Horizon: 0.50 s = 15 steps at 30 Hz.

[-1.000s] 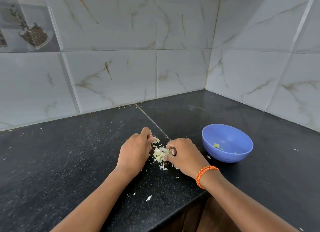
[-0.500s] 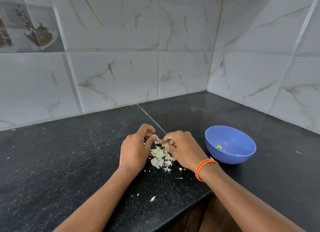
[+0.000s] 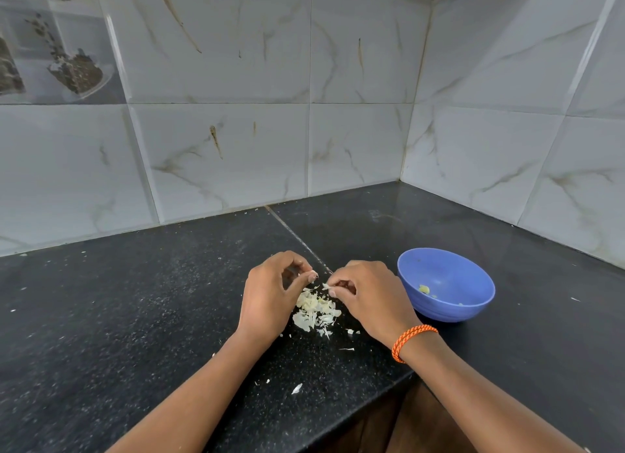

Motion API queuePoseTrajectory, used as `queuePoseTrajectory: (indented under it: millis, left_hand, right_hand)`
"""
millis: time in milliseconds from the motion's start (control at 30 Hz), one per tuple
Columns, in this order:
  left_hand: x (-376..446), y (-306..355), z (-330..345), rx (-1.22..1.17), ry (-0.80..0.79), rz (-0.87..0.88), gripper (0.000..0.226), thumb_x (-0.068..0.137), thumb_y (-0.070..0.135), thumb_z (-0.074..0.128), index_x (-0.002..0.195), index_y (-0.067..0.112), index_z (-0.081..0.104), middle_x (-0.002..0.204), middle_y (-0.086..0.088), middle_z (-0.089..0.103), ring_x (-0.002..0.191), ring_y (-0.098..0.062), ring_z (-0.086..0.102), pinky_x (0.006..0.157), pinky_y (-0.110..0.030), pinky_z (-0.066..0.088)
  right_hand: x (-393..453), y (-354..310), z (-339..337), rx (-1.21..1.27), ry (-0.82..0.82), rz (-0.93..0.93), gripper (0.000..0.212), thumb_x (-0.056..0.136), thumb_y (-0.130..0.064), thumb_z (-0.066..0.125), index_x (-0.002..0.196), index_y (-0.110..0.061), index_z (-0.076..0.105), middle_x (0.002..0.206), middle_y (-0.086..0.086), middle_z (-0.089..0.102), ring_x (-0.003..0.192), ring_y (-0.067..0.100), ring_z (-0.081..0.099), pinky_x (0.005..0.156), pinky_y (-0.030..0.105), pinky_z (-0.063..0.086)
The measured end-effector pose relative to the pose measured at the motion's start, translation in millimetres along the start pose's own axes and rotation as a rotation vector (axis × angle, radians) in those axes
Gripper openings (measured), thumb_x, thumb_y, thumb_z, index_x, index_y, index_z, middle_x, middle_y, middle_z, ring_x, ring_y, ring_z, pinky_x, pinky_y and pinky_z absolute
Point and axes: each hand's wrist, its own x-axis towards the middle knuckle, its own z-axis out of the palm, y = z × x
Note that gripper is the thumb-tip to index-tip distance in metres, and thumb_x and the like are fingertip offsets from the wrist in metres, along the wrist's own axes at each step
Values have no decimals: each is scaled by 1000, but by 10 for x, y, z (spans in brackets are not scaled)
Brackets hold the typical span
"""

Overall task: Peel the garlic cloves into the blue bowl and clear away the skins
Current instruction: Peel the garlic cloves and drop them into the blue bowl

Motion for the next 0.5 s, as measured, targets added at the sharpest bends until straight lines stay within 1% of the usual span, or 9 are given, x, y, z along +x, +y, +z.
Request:
queuePoseTrajectory:
  millis: [67,167,200,300,333,433,500]
  left_hand:
    - [-2,8,-10,5,1,3,17,94,25,84,90,36,72,88,18,75,80,-9,74,74,-43,63]
    - [-4,0,-34,121,13,-19,18,95,27,82,90,40,70,86,22,74,79,-6,72,71,-40,61]
    - [-5,-12,-45,193,23,-36,17,95,28,81,91,41,70,86,23,73,79,-3,70,69,-36,59]
    - [-6,-44,-60,358,8,-87,19,96,24,77,91,42,73,89,25,68,82,1,63,65,-26,50]
    - [-9,-52,-57,381,-8,-103,20,95,23,76,91,42,73,92,26,67,84,1,61,64,-25,47]
    - [-13,-91,-48,390,-38,-124,25,93,16,74,91,42,74,100,27,68,91,0,57,66,-24,45]
    - [-10,-114,-52,387,-30,-119,29,93,12,72,94,40,76,102,26,70,93,-2,58,67,-26,47]
  right_hand:
    - [4,16,18,17,22,18,9,99,-32,74,104,-35,81,94,-16,68,80,6,64,69,31,56]
    - [1,42,47,26,-24,12,22,106,-23,64,117,-34,80,109,-16,69,94,8,65,73,30,54]
    - [-3,38,50,13,-42,12,22,106,-23,63,116,-33,80,111,-16,67,97,7,63,73,29,52]
    - [-6,20,63,-10,-49,29,17,101,-26,69,90,-31,81,105,-16,61,88,5,59,67,27,46]
    - [3,5,66,-20,-46,40,16,98,-23,71,87,-32,78,104,-16,59,86,5,58,65,27,46]
    - [53,-89,85,-9,-54,18,16,96,-20,71,91,-35,75,106,-16,55,87,5,56,63,25,46]
    - [79,-186,131,13,-68,-10,12,98,-26,68,92,-33,75,105,-14,52,90,6,54,66,28,49]
